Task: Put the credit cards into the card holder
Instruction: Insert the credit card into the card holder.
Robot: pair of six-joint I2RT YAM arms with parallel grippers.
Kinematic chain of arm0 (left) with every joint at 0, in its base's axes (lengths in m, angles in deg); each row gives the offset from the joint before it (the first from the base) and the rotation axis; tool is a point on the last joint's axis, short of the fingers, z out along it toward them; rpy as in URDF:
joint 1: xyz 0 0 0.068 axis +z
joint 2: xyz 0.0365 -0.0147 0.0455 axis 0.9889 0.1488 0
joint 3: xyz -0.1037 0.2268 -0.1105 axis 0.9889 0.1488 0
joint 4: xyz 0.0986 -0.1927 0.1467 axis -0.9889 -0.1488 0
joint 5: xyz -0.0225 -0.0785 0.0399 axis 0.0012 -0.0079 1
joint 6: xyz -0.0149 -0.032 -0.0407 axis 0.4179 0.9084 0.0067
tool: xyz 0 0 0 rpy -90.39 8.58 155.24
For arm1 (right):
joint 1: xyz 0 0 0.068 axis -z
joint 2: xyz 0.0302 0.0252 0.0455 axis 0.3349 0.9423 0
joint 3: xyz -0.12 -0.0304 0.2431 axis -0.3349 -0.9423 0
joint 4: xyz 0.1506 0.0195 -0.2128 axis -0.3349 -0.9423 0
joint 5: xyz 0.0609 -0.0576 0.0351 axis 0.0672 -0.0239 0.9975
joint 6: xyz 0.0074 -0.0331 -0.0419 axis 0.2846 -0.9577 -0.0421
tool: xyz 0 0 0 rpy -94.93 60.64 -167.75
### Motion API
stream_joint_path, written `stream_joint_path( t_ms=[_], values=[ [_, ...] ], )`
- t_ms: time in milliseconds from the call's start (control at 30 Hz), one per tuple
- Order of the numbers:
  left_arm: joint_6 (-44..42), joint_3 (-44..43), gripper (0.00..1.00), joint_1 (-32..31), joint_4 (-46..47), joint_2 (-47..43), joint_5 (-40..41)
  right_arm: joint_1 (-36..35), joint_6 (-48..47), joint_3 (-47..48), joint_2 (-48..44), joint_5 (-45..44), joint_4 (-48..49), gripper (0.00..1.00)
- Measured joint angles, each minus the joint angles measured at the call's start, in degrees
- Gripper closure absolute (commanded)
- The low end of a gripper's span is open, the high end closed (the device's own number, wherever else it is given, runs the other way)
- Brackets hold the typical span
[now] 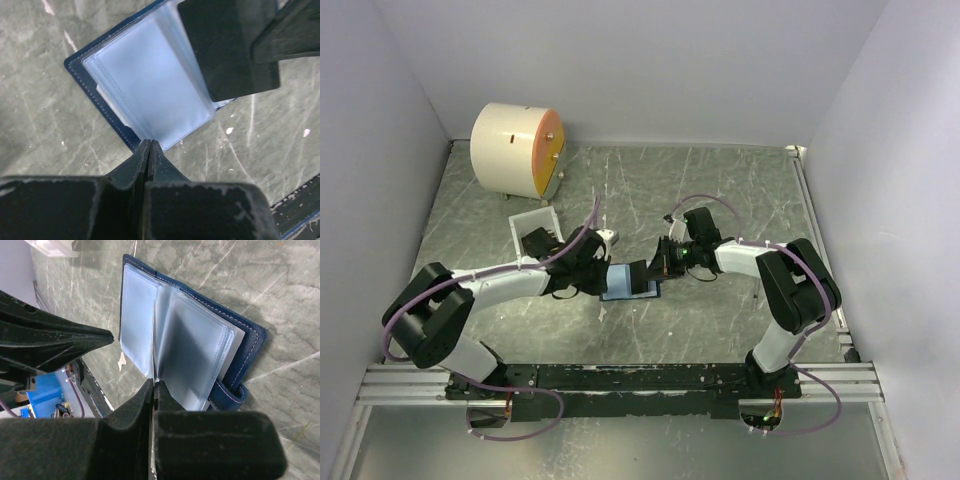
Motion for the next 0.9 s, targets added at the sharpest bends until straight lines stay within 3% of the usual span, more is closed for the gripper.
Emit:
stream_joint_path(
  t_ms=[300, 900],
  values=[
    [1.62, 1.7, 0.93, -0.48, 0.33, 0.55, 5.73, 0.13, 0.85, 0.11, -0.09, 0.13, -0.2, 1.0],
    [3.52, 3.08, 0.93, -0.5, 2.69, 1.68, 6.88, 0.59, 3.48, 0.44, 0.72, 1.07, 2.12, 1.0]
  ],
)
